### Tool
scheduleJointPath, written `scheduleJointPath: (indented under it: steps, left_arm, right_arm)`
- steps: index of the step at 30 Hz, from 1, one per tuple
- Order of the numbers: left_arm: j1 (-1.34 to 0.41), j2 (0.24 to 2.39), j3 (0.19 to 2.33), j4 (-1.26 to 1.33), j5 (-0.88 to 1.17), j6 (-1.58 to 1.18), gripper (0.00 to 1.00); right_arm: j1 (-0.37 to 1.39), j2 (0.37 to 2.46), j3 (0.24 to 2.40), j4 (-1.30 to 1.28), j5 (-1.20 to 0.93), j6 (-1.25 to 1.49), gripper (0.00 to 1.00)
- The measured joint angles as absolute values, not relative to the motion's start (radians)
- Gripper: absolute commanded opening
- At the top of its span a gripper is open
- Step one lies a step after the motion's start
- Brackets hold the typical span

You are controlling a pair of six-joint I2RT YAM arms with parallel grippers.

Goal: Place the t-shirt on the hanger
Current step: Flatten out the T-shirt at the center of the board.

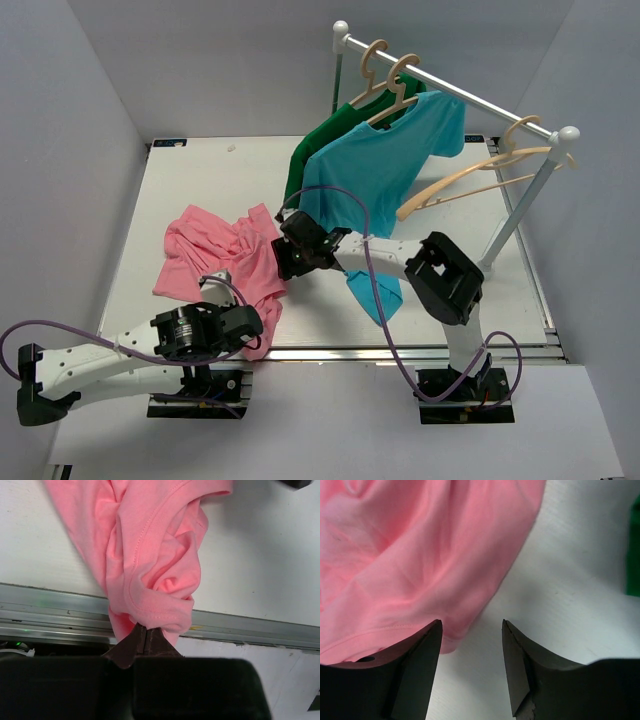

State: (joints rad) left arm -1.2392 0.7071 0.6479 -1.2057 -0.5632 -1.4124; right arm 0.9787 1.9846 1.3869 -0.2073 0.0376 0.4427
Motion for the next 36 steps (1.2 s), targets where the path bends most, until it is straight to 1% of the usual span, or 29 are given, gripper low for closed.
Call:
scheduleJointPath:
  steps: [1,3,4,5,6,7,9,11,14,17,19,22,24,27,29,32,36]
  left_arm:
    - [-1.239,0.702,0.649,-1.209,-0.564,-1.417,0.00]
    - [-1.239,0.697,0.655,-1.219,-0.565,-1.428,0.00]
    - [-1.239,0.696,0.659,-1.225,-0.566,-1.433,0.00]
    - [-1.239,0.694,0.663,-1.230,-0.569,-1.439,0.00]
    - [-1.239,0.694,0.667,-1.235,-0.572,-1.444,0.00]
    - [-1.239,0.693,0.671,-1.242,-0.577,-1.449,0.00]
    - [-1.239,0.691,0.682,-1.256,-0.595,-1.459,0.00]
    - [-1.239,0.687,0.699,-1.269,-0.619,-1.467,0.00]
    - [-1.239,0.680,0.740,-1.290,-0.659,-1.475,0.00]
    - [-1.239,0.681,0.827,-1.328,-0.721,-1.482,0.00]
    - [-1.239,0.685,0.923,-1.341,-0.773,-1.472,0.00]
    - [-1.239,0.701,1.088,-1.329,-0.853,-1.406,0.00]
    - [-1.239,0.709,1.208,-1.235,-0.905,-1.252,0.00]
    - [-1.239,0.710,1.293,-1.031,-0.919,-1.002,0.00]
    - [-1.239,0.713,1.337,-0.911,-0.902,-0.838,0.00]
    - [-1.239,0.723,1.405,-0.760,-0.875,-0.635,0.00]
    - [-1.239,0.727,1.458,-0.613,-0.872,-0.435,0.00]
  right_arm:
    - [0.985,1.997,1.390,-0.209,0.038,0.447,0.56]
    - [0.994,2.024,1.393,-0.212,0.041,0.457,0.51]
    - [0.999,2.037,1.393,-0.215,0.041,0.463,0.47]
    - [1.003,2.044,1.393,-0.211,0.039,0.468,0.41]
    - [1.006,2.044,1.398,-0.207,0.033,0.471,0.38]
    - [1.008,2.044,1.398,-0.207,0.024,0.475,0.29]
    - [1.013,2.046,1.398,-0.207,0.003,0.481,0.17]
    - [1.016,2.048,1.391,-0.185,-0.035,0.484,0.00]
    - [1.019,2.043,1.373,-0.130,-0.070,0.486,0.00]
    - [1.023,1.997,1.348,-0.112,-0.030,0.474,0.00]
    - [1.026,1.913,1.314,-0.111,0.039,0.455,0.00]
    - [1.029,1.722,1.301,-0.117,0.176,0.399,0.00]
    - [1.029,1.560,1.309,-0.115,0.273,0.349,0.00]
    - [1.028,1.348,1.361,-0.116,0.360,0.284,0.00]
    - [1.027,1.244,1.419,-0.121,0.383,0.247,0.00]
    - [1.027,1.147,1.523,-0.139,0.379,0.191,0.00]
    - [1.028,1.125,1.661,-0.198,0.349,0.127,0.00]
